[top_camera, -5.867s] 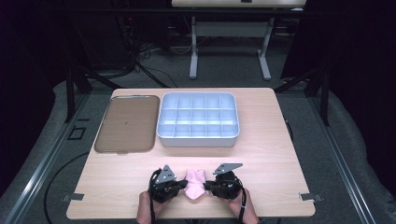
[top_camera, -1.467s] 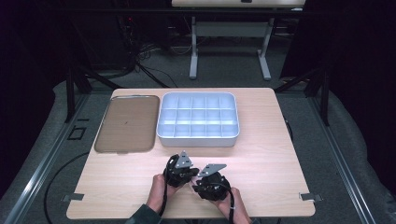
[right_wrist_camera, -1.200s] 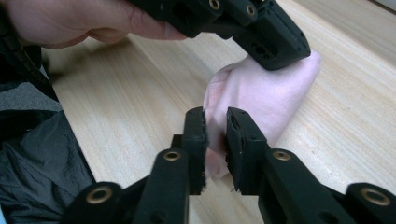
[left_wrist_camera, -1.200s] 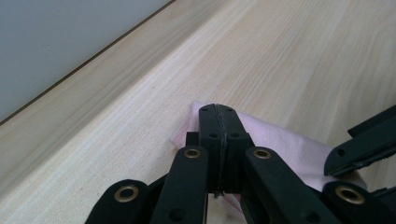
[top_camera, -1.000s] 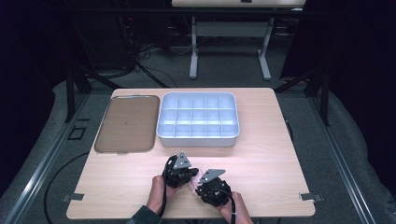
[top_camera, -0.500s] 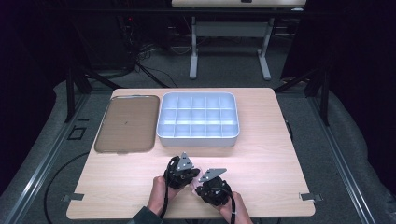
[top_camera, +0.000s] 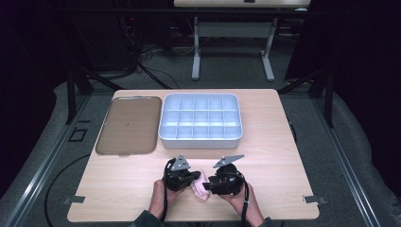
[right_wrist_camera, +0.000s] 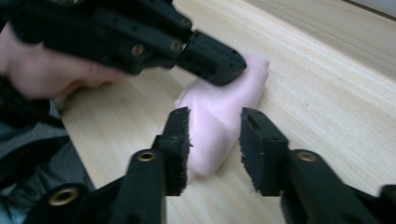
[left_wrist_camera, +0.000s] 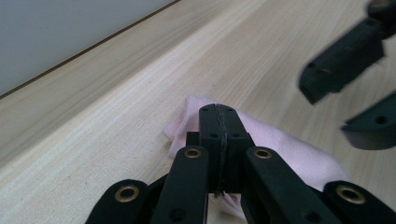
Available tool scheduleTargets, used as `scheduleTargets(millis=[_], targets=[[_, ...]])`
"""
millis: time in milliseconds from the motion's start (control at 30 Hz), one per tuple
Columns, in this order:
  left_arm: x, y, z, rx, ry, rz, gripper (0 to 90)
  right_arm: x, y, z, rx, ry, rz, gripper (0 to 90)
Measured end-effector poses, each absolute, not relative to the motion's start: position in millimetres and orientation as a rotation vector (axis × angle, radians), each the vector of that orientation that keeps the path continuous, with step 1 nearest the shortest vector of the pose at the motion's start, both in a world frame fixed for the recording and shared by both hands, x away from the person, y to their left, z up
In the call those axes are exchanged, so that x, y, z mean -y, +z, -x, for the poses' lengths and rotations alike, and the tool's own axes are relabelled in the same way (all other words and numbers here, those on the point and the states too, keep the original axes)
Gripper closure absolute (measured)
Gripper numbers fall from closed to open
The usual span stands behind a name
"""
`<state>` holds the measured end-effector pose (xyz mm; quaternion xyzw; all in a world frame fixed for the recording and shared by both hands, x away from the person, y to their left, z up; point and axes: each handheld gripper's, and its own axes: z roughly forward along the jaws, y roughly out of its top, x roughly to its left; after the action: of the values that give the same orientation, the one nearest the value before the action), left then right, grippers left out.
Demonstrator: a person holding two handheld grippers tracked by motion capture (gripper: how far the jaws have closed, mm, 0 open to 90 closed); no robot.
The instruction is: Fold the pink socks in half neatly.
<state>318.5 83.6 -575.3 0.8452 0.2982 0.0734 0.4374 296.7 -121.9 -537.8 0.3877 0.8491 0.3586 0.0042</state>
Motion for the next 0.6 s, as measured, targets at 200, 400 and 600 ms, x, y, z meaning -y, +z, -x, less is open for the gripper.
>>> scheduleTargets(millis=[200, 400, 600], targets=[[-85.5, -576.2, -316.3, -0.737, 0.194, -2.096, 89.8, 94.8, -551.0, -303.0, -2.685, 0.944, -1.224, 46.5], [-91.5, -577.6, -315.8, -0.738, 0.180, -2.079, 89.6, 85.3, -557.7, -304.0, -2.661, 0.889, -1.235, 44.8], [-105.6, -570.8, -312.2, -0.763, 0.255, -2.005, 76.1, 86.3, -558.7, -308.9, -2.711, 0.869, -1.298, 45.9]])
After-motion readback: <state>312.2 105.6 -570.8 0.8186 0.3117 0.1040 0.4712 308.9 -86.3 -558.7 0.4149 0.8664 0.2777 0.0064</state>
